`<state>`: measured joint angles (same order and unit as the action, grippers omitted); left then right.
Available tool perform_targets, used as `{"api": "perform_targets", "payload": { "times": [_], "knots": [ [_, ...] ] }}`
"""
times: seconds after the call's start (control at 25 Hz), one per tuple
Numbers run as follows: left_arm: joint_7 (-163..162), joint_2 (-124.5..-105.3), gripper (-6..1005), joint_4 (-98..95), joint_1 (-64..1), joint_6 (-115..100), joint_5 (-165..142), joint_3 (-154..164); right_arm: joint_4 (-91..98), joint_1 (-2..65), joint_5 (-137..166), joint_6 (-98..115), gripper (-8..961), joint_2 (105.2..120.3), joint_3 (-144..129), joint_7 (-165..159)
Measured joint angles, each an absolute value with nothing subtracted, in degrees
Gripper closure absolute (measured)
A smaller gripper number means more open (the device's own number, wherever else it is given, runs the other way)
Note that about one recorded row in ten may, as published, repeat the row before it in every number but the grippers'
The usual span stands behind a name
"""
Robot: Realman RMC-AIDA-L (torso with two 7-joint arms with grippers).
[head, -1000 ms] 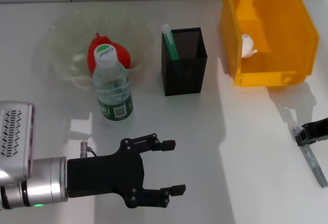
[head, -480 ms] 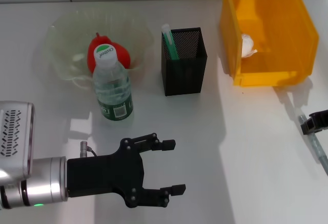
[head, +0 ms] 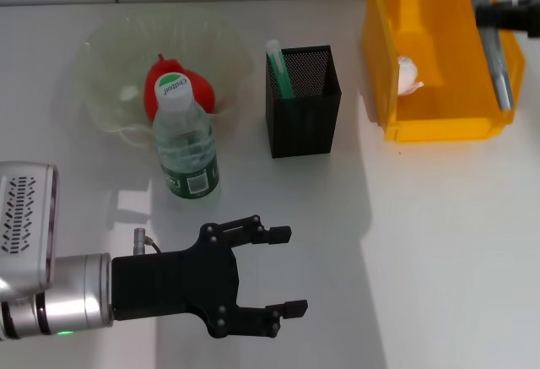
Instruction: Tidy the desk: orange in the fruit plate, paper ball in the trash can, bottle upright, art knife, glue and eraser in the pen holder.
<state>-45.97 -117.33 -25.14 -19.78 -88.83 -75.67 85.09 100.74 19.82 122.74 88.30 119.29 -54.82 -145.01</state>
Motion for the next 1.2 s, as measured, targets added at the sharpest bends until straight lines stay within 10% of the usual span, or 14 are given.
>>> {"api": "perform_targets", "payload": {
  "times": [1.2],
  "knots": [
    [-46.15,-118.12,157,-25.22,-20.66,-87.87,-75.68,85.07,34.42,38.87,84.94,72.35,784,119.08,-51.47,-81.84]
  ]
}}
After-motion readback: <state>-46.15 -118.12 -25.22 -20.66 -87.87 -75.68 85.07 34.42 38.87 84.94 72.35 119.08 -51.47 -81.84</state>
